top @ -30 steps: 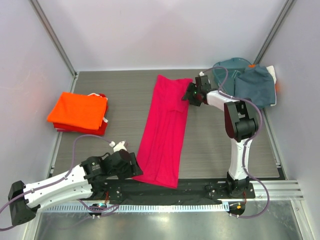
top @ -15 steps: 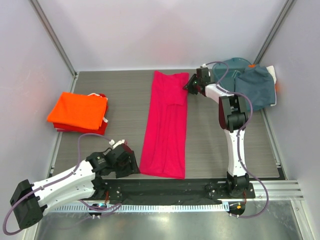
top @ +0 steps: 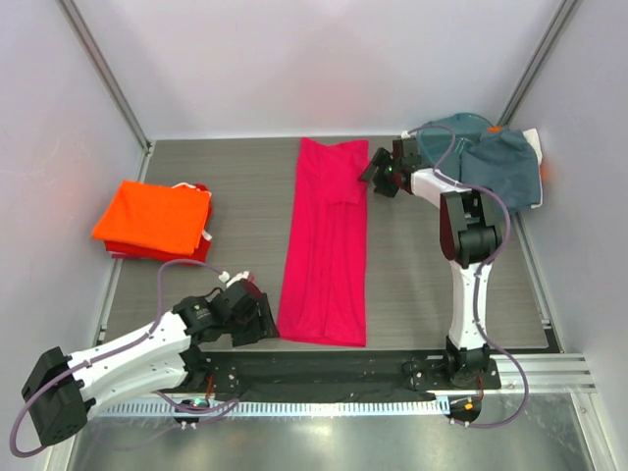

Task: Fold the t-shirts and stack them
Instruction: Fold the tshirt

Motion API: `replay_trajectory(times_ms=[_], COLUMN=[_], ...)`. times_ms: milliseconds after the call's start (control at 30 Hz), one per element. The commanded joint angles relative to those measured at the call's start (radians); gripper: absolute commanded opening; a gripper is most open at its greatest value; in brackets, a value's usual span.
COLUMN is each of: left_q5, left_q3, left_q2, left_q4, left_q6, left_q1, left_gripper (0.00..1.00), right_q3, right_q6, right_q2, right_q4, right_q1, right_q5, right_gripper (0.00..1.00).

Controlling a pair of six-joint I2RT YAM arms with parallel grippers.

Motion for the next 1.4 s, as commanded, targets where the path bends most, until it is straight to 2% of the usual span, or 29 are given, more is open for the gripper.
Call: replay_trajectory(times_ms=[0,67,200,233,400,467,633,700,833,1100,1200,1367], left_q5=[0.004,-0.006,-0.032,-0.042,-0.055,-0.056,-0.047,-0.038,-0.029,-0.01,0.011,0.011], left_q3=[0.046,0.052,0.053,0.053,0.033,0.023,0.024,0.03,0.033,0.004,-0.008,-0.013], left_q2=[0.004,-0.005,-0.039,-0.053,-0.09,-0.1,-0.079,-0.061,-0.044,-0.041,-0.038,-0.03], left_q4=[0.041,0.034,0.03,0.021,0.024,0.032,0.063,0.073,0.086,0.124,0.144,0.153], left_q6=[-0.001,-0.005,-0.013,-0.015,-0.036,-0.041,-0.028,-0.022,-0.008,-0.011,-0.018,-0.015], left_q1=[0.007,0.008,0.008,0.008,0.008,0.008,0.01,0.01,0.011,0.011,0.011,0.011], left_gripper=[0.63,0.62,0.63,0.63,0.63,0.63,0.63,0.63,0.62,0.63,0.63,0.63], right_q3=[-0.186,-0.276,-0.341,-0.391,-0.618,-0.706,-0.92,-0.977,-1.109,-1.192,-1.209,-1.198], right_q6=[-0.074,-0.095,-0.104,-0.104,-0.106,-0.091,-0.009,0.056,0.147,0.307,0.348,0.371], right_q2=[-0.187,-0.271,-0.365,-0.412,-0.616,-0.717,-0.934,-1.019,-1.143,-1.29,-1.301,-1.29], right_q4=[-0.058,-0.098,-0.212,-0.239,-0.264,-0.304,-0.338,-0.354,-0.38,-0.423,-0.436,-0.437], right_q1=[0.013,0.012,0.013,0.018,0.08,0.123,0.298,0.332,0.41,0.652,0.711,0.742], right_q5=[0.029,0.055,0.041,0.036,0.027,0.024,0.075,0.069,0.059,0.114,0.144,0.162], right_gripper=[0.69,0.69,0.64,0.61,0.59,0.53,0.53,0.54,0.47,0.46,0.46,0.46])
